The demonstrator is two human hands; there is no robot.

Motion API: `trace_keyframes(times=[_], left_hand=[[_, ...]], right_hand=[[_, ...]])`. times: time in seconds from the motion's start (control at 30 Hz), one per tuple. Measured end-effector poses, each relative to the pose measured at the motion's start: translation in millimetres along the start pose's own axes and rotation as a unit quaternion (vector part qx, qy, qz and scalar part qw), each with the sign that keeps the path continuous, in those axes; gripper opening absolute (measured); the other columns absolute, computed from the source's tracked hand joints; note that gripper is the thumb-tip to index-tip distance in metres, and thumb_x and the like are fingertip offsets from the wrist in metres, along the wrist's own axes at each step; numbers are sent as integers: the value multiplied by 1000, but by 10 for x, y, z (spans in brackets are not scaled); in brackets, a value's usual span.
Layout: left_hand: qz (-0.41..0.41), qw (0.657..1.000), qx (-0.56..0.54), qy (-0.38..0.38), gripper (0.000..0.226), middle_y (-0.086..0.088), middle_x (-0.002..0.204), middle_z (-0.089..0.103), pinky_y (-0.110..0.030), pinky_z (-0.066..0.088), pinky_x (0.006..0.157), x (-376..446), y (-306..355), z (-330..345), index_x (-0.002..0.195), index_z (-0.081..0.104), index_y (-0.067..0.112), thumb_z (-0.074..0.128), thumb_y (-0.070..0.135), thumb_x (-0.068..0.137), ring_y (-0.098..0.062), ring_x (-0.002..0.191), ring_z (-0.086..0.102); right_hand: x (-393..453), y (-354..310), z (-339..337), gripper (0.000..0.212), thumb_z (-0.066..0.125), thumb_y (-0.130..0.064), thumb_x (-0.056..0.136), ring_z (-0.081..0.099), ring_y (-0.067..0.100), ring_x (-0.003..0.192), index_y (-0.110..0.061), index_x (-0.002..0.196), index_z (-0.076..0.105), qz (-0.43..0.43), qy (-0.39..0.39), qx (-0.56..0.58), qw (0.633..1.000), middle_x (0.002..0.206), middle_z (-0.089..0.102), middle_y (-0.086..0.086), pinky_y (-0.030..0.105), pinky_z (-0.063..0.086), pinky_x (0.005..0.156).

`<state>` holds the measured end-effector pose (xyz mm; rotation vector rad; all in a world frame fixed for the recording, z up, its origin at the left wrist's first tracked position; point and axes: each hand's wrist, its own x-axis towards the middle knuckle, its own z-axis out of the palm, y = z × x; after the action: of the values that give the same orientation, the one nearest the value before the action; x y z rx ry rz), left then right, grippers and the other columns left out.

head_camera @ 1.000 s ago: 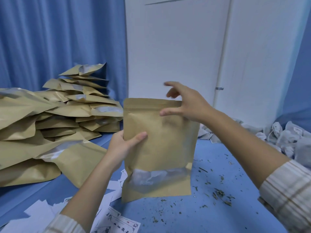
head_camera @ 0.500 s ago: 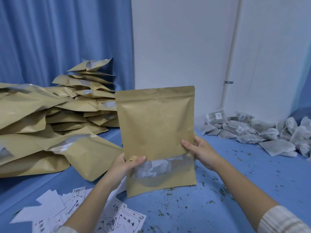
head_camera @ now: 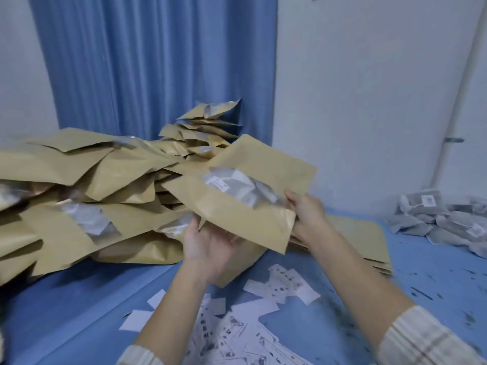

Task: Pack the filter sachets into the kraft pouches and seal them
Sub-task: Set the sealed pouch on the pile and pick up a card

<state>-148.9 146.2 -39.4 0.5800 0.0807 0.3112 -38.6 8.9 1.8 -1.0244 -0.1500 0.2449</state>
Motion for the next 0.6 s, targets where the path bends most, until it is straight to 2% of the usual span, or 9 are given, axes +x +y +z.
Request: trace_keyframes(times=[0.07,0.13,0.2,0.23,0.27,0.37,0.5,0.57,0.6], left_hand=[[40,998,-37,41,56,-12,121,62,-46,45,88,8,297,-22,124,57,17,30,57,95,-34,110,58],[99,993,-24,55,55,-12,119,63,-38,44,95,-3,622,-11,133,49,13,28,51,99,-23,113,59],[149,987,-45,34,44,-6,86,70,-13,51,74,-4,910,-50,124,55,9,28,38,103,3,81,67],[170,984,-43,44,41,-4,73,71,-13,52,58,-16,1040,-96,114,58,11,28,36,104,0,66,68],[180,981,-20,66,42,-4,75,72,-19,53,57,-19,1164,-168,112,59,13,29,40,102,-7,68,70],[166,983,-28,67,52,-9,111,69,-37,52,78,-17,1398,-332,129,53,16,37,53,96,-23,102,66],[155,985,-47,56,37,-1,76,71,-29,55,62,116,1315,-330,112,57,17,40,46,98,-15,76,70],[134,988,-33,67,40,-5,87,71,-33,52,69,201,1209,-260,125,54,14,41,41,99,-18,88,67],[123,989,-28,71,41,-7,91,69,-32,51,70,245,1148,-216,130,52,13,42,38,100,-18,89,66]], right_hand=[[77,67,1088,31,49,1,91,60,33,97,1,123,49,15,-69,49,996,124,57,22,43,50,83],[-16,114,2184,39,41,-27,99,55,36,113,-8,133,39,85,-197,15,977,135,47,19,51,44,96],[-108,283,2893,60,23,-52,97,44,36,127,-15,144,27,121,-245,-65,960,145,37,15,54,34,106],[-116,396,3082,62,19,-53,97,40,35,131,-14,145,26,123,-258,-89,954,147,34,15,52,31,109],[-118,513,3199,61,20,-50,97,38,34,132,-13,145,27,118,-267,-123,948,148,34,14,50,30,110],[-118,774,3203,59,32,-51,95,48,37,122,-17,142,28,167,-277,-125,938,140,39,13,47,41,102],[37,871,2916,61,37,-57,92,61,33,106,-16,138,32,162,-271,-166,934,116,48,15,42,52,87],[114,867,2745,57,39,-52,94,62,32,105,-9,131,39,159,-250,-182,938,95,54,15,41,52,90],[154,852,2652,54,40,-48,95,62,31,106,-7,129,41,155,-241,-181,941,97,57,17,39,52,90]])
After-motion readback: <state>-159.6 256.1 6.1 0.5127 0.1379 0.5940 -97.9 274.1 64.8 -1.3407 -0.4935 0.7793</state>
